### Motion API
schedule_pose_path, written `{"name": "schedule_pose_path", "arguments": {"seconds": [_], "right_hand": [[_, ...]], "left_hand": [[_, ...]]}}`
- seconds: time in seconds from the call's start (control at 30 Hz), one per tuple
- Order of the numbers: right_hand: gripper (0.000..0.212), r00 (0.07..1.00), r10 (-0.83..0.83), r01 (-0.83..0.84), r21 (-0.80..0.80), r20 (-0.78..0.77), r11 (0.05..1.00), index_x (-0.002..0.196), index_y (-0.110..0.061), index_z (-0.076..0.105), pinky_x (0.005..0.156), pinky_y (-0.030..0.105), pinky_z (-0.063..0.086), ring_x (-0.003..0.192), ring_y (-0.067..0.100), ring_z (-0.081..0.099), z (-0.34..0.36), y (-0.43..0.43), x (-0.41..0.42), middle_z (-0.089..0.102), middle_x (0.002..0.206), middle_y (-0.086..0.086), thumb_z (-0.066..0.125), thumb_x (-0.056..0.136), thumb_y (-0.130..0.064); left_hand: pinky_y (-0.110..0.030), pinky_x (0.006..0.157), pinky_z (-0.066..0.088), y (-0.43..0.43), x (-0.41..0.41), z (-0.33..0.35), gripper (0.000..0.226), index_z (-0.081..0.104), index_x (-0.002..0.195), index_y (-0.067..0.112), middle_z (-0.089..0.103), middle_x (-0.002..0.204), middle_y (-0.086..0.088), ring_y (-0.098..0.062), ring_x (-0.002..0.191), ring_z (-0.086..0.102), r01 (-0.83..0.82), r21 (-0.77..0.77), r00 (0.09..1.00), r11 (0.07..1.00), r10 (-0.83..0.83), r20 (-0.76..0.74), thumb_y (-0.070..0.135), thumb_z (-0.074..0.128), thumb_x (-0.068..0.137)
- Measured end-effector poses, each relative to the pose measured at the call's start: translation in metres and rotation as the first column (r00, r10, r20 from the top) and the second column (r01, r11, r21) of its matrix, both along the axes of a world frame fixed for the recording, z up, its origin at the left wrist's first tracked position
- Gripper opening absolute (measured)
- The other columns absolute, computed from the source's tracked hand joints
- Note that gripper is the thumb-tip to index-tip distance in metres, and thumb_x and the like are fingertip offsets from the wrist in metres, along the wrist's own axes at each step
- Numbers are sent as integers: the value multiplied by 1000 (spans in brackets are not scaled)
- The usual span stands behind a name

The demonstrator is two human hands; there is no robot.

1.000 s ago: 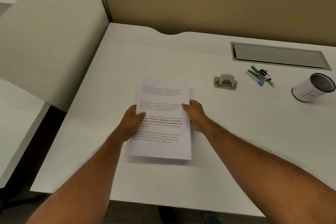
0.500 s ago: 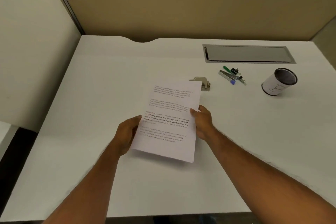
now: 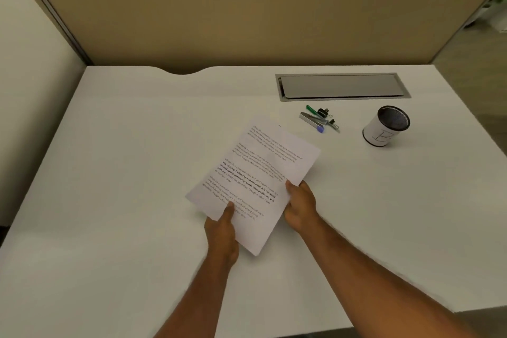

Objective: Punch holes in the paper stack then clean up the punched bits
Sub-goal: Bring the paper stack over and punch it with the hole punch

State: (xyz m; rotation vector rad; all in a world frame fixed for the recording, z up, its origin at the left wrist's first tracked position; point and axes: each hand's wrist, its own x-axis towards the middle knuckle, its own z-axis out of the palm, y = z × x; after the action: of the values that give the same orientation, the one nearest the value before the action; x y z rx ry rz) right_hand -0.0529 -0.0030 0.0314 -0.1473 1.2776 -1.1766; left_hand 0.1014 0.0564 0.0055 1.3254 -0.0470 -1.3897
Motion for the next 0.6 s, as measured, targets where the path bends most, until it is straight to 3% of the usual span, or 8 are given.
{"name": "schedule_pose_path", "arguments": {"seconds": [0.13,0.4,0.5,0.6], "right_hand": [[38,995,98,-98,-45,-8,994,129,-7,55,96,45,51,115,31,62,-4,3,-31,64,127,14,49,93,5],[27,972,229,-231,-35,-61,972,118,-5,65,76,34,59,105,31,66,-4,-24,-119,71,113,13,57,93,-12],[34,873,446,-441,67,-196,895,120,-4,65,84,40,56,105,33,66,-1,-49,-146,70,115,16,55,96,-26],[30,743,607,-604,109,-284,790,116,-10,67,79,38,57,96,27,70,3,-73,-152,73,109,12,55,96,-28]], "left_hand": [[-43,96,51,-10,7,-7,35,58,124,16,68,117,-4,-24,107,65,84,18,984,996,-86,157,1,62,92],[-40,75,58,-42,41,-14,23,67,111,14,76,103,-6,-28,91,74,361,67,891,930,-366,269,3,62,92],[-41,71,59,-54,42,-10,23,67,111,12,76,104,-9,-30,89,74,447,94,849,890,-455,268,2,61,92],[-42,68,60,-68,39,-6,26,65,116,9,75,107,-14,-35,90,74,536,100,813,838,-545,203,2,61,91]]}}
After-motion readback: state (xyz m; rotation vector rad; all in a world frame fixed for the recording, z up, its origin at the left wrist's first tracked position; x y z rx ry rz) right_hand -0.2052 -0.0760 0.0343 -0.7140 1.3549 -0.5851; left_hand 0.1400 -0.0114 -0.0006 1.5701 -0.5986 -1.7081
